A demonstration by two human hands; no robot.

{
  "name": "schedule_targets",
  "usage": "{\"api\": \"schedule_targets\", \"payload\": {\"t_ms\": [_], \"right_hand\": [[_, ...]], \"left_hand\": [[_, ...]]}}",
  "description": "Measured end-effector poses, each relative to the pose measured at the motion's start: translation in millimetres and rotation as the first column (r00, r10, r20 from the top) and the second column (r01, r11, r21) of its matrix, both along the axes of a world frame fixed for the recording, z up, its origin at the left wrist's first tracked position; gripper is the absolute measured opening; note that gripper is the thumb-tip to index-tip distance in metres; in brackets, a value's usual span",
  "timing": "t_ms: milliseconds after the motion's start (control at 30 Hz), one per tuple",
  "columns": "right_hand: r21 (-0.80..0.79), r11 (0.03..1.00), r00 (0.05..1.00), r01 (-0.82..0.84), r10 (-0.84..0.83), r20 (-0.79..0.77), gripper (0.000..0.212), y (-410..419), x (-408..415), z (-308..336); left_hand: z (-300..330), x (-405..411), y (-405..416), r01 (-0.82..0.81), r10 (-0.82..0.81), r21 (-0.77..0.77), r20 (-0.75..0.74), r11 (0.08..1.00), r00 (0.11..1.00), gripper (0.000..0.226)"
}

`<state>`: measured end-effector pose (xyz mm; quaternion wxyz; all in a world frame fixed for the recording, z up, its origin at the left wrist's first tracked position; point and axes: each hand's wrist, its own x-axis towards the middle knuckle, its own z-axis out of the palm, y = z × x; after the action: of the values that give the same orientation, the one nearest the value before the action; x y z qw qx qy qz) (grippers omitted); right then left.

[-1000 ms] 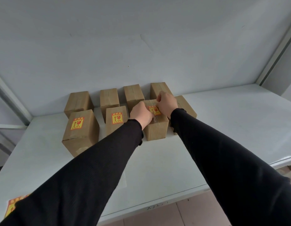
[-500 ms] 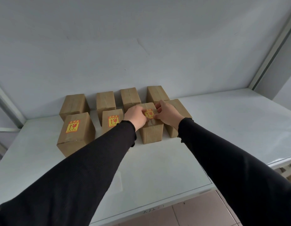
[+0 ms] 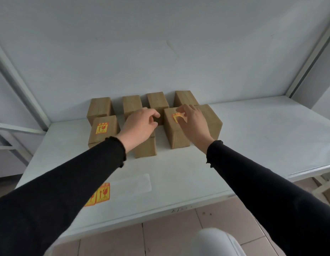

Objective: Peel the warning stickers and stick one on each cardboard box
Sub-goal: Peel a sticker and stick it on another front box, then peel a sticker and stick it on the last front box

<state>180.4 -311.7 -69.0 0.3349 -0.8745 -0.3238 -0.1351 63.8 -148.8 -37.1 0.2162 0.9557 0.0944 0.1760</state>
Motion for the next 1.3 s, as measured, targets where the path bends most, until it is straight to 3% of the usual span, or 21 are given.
{"api": "schedule_targets", "payload": {"t_ms": [133, 233, 400, 600, 700, 833, 967, 1133, 1300], "right_hand": [[0.010, 0.982, 0.976, -0.187, 0.184, 0.112, 0.013, 6.9, -68.9, -10.1], [-0.109, 0.958, 0.964, -0.266, 0.266, -0.019, 0.013, 22.1, -107.4, -33.5], [-0.250, 0.876, 0.901, -0.413, 0.353, -0.251, 0.024, 56.3, -148.9, -70.3], [-0.393, 0.832, 0.916, -0.390, 0.310, -0.254, 0.043, 88.4, -170.6, -99.8], [-0.401, 0.861, 0.948, -0.312, 0.255, -0.189, 0.031, 85.8, -169.6, -102.4], [-0.363, 0.909, 0.979, -0.204, 0.190, -0.074, 0.017, 70.9, -162.8, -94.5], [-0.135, 0.976, 0.985, -0.168, 0.171, 0.011, 0.017, 57.5, -165.3, -70.8], [-0.054, 0.980, 0.981, -0.193, 0.192, -0.013, 0.015, 49.1, -168.2, -61.6], [-0.036, 0.983, 0.984, -0.179, 0.179, -0.008, 0.013, 51.3, -167.4, -61.0]], "left_hand": [[-14.2, -78.5, 16.2, 0.030, -0.032, -0.032, -0.049, 0.999, 0.998, 0.015], [-44.1, -121.0, 36.3, 0.016, -0.020, -0.016, -0.212, 1.000, 0.977, 0.015], [-94.8, -164.7, 75.4, 0.024, 0.056, 0.147, -0.513, 0.989, 0.857, 0.034], [-109.5, -169.4, 84.1, -0.054, 0.151, 0.190, -0.543, 0.980, 0.826, 0.035], [-111.9, -161.5, 80.2, -0.061, 0.165, 0.203, -0.545, 0.977, 0.822, 0.027], [-112.4, -151.1, 70.2, -0.124, 0.144, 0.073, -0.490, 0.990, 0.860, 0.014], [-104.8, -144.7, 63.0, -0.183, 0.127, -0.103, -0.407, 0.978, 0.905, 0.009], [-92.7, -148.9, 55.1, -0.204, 0.083, -0.413, -0.292, 0.887, 0.953, 0.006], [-80.9, -151.9, 47.4, -0.178, 0.052, -0.530, -0.245, 0.829, 0.968, 0.003]]}}
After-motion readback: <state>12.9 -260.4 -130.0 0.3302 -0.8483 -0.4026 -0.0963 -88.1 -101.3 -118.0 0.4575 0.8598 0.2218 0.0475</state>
